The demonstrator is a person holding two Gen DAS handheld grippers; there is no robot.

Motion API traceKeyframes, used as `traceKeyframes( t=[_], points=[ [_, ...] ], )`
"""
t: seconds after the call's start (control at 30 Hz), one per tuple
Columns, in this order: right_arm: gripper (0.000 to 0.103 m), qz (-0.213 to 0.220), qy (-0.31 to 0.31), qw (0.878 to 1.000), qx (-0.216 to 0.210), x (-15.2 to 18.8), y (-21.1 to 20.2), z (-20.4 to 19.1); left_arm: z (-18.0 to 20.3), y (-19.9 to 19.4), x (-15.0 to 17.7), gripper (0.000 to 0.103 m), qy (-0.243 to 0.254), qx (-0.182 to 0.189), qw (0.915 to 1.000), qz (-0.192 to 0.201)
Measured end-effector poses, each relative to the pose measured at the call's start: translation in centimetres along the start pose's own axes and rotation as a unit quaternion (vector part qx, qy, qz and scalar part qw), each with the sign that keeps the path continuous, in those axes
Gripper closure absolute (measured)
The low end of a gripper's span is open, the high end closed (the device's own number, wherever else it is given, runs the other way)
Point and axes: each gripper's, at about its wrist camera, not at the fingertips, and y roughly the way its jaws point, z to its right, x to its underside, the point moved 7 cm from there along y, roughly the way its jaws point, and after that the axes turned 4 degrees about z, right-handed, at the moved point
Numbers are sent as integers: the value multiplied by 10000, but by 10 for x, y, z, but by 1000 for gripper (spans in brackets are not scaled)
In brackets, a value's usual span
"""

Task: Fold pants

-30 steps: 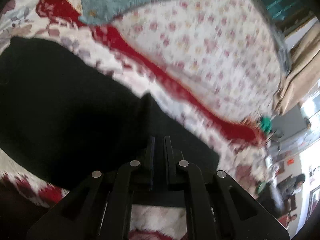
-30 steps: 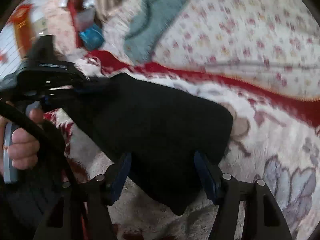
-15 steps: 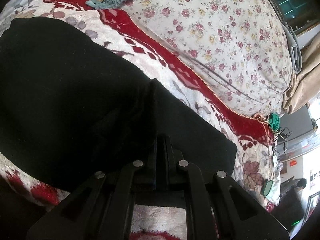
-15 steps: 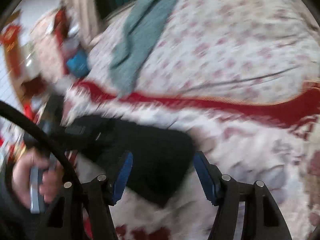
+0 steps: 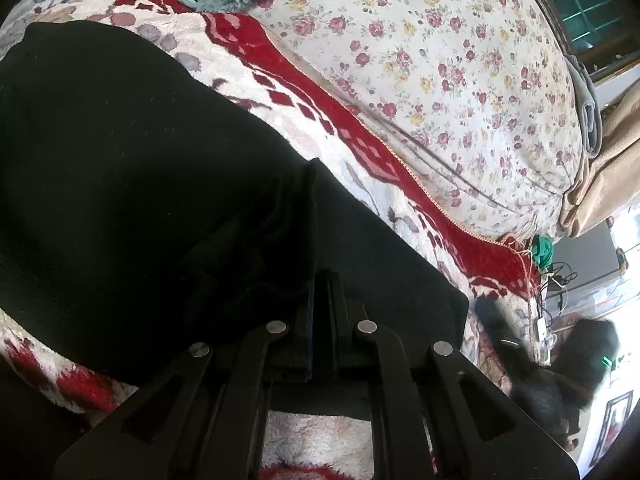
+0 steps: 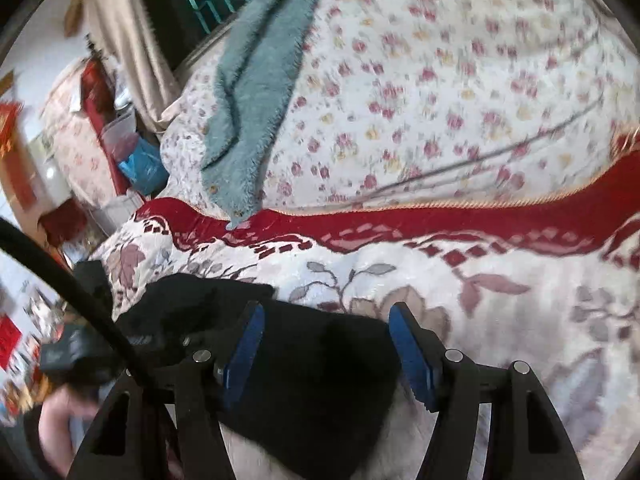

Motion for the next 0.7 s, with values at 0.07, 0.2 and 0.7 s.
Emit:
traceKeyframes(
  t=[0.07,0.2,0.7],
  points=[
    [38,-561,-53,9984,67,18,33,4,0,0,0,98,31,-26,10000,14],
    [38,-503,-174,9984,174,20,33,10,0,1,-1,98,7,-21,10000,18],
    [33,-83,-618,9962,614,26,33,1,3,3,1,98,166,-126,9998,19]
  ],
)
